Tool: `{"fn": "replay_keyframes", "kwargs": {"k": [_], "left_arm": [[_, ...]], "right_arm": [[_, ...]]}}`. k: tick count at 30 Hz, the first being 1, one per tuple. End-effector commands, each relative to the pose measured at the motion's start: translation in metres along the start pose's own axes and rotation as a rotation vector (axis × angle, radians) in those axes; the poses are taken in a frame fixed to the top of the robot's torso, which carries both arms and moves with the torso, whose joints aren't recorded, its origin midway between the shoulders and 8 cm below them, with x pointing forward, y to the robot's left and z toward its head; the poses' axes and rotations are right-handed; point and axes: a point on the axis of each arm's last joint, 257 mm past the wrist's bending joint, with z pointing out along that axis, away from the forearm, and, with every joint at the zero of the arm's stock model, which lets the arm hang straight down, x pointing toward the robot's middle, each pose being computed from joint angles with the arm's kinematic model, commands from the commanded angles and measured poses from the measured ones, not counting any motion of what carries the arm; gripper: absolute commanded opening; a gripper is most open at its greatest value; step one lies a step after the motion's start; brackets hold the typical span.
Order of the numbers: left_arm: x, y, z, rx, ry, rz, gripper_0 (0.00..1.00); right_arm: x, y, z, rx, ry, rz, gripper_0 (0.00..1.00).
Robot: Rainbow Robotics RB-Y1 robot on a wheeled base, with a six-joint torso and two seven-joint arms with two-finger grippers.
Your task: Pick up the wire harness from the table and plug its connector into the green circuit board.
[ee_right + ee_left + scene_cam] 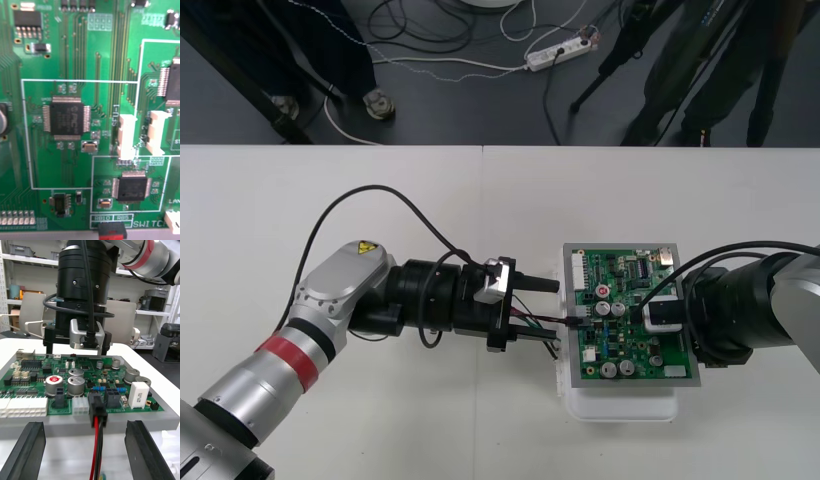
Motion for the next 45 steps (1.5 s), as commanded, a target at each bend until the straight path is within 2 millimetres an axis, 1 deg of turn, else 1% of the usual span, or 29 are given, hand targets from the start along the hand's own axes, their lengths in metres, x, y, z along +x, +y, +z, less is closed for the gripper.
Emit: {"fn": "replay_keyframes", "kwargs": {"k": [1, 6, 7, 8, 9, 11, 12, 14, 15, 16, 17, 18, 19, 20, 22, 24, 25, 28, 29, 31, 32, 34, 35, 36, 38, 40, 41, 44, 45], "left_arm": [[-0.008, 0.007, -0.022, 0.021, 0.018, -0.010, 0.63], [-0.005, 0.008, -0.050, 0.020, 0.039, -0.013, 0.67], [-0.005, 0.008, -0.050, 0.020, 0.039, -0.013, 0.67], [-0.006, 0.010, -0.058, 0.015, 0.047, -0.009, 0.69], [-0.005, 0.011, -0.062, 0.011, 0.051, -0.008, 0.70], [-0.004, 0.016, -0.077, -0.006, 0.067, -0.005, 0.75], [-0.005, 0.017, -0.084, -0.010, 0.073, -0.005, 0.81], [-0.005, 0.019, -0.097, -0.020, 0.083, -0.002, 0.89], [-0.005, 0.020, -0.100, -0.023, 0.086, -0.001, 0.90], [-0.006, 0.022, -0.113, -0.028, 0.098, 0.004, 0.93], [-0.006, 0.023, -0.117, -0.031, 0.103, 0.007, 0.94], [-0.008, 0.025, -0.125, -0.036, 0.108, 0.010, 0.96], [-0.008, 0.025, -0.129, -0.039, 0.112, 0.011, 0.97], [-0.010, 0.028, -0.139, -0.044, 0.124, 0.018, 0.99], [-0.013, 0.030, -0.150, -0.048, 0.133, 0.027, 0.99], [-0.017, 0.034, -0.167, -0.058, 0.153, 0.039, 1.00], [-0.017, 0.035, -0.172, -0.062, 0.162, 0.041, 1.00], [-0.019, 0.042, -0.201, -0.085, 0.215, 0.058, 1.00], [-0.020, 0.043, -0.204, -0.088, 0.219, 0.059, 1.00], [-0.023, 0.046, -0.221, -0.099, 0.249, 0.074, 1.00], [-0.024, 0.047, -0.225, -0.099, 0.258, 0.079, 1.00], [-0.030, 0.050, -0.240, -0.109, 0.285, 0.095, 1.00], [-0.030, 0.050, -0.240, -0.109, 0.285, 0.095, 1.00], [-0.035, 0.053, -0.253, -0.116, 0.311, 0.111, 1.00], [-0.042, 0.056, -0.265, -0.114, 0.342, 0.128, 1.00], [-0.047, 0.057, -0.274, -0.110, 0.366, 0.139, 1.00], [-0.053, 0.058, -0.283, -0.106, 0.394, 0.153, 1.00], [-0.059, 0.058, -0.296, -0.100, 0.429, 0.164, 1.00], [-0.063, 0.059, -0.300, -0.100, 0.440, 0.171, 1.00]], "right_arm": [[-0.017, -0.002, -0.006, 0.025, -0.029, -0.057, 1.00], [-0.011, -0.009, -0.011, 0.041, -0.030, -0.049, 1.00], [-0.011, -0.009, -0.011, 0.041, -0.030, -0.049, 1.00], [-0.006, -0.011, -0.012, 0.041, -0.027, -0.041, 1.00], [-0.005, -0.011, -0.011, 0.039, -0.027, -0.038, 1.00], [0.005, -0.012, -0.010, 0.030, -0.023, -0.023, 1.00], [0.009, -0.010, -0.009, 0.016, -0.029, -0.013, 1.00], [0.015, -0.009, -0.010, -0.002, -0.035, -0.005, 1.00], [0.016, -0.008, -0.009, -0.007, -0.038, -0.005, 1.00], [0.024, -0.007, -0.011, -0.019, -0.037, -0.001, 1.00], [0.026, -0.006, -0.011, -0.022, -0.038, 0.002, 1.00], [0.029, -0.007, -0.013, -0.026, -0.042, 0.006, 1.00], [0.030, -0.007, -0.014, -0.027, -0.045, 0.010, 1.00], [0.033, -0.009, -0.017, -0.025, -0.053, 0.017, 1.00], [0.037, -0.012, -0.021, -0.023, -0.061, 0.024, 1.00], [0.041, -0.017, -0.029, -0.014, -0.080, 0.025, 1.00], [0.042, -0.019, -0.031, -0.011, -0.084, 0.026, 1.00], [0.044, -0.028, -0.047, 0.010, -0.125, 0.035, 1.00], [0.044, -0.029, -0.049, 0.012, -0.133, 0.037, 1.00], [0.044, -0.035, -0.061, 0.024, -0.169, 0.046, 1.00], [0.044, -0.036, -0.064, 0.026, -0.180, 0.050, 1.00], [0.043, -0.041, -0.078, 0.027, -0.238, 0.068, 1.00], [0.043, -0.041, -0.078, 0.027, -0.238, 0.068, 1.00], [0.043, -0.043, -0.088, 0.021, -0.287, 0.090, 1.00], [0.043, -0.043, -0.097, 0.009, -0.333, 0.109, 1.00], [0.040, -0.043, -0.102, -0.001, -0.365, 0.116, 1.00], [0.036, -0.042, -0.107, -0.007, -0.398, 0.120, 1.00], [0.028, -0.043, -0.116, -0.005, -0.450, 0.119, 1.00], [0.020, -0.043, -0.120, -0.009, -0.484, 0.117, 1.00]]}}
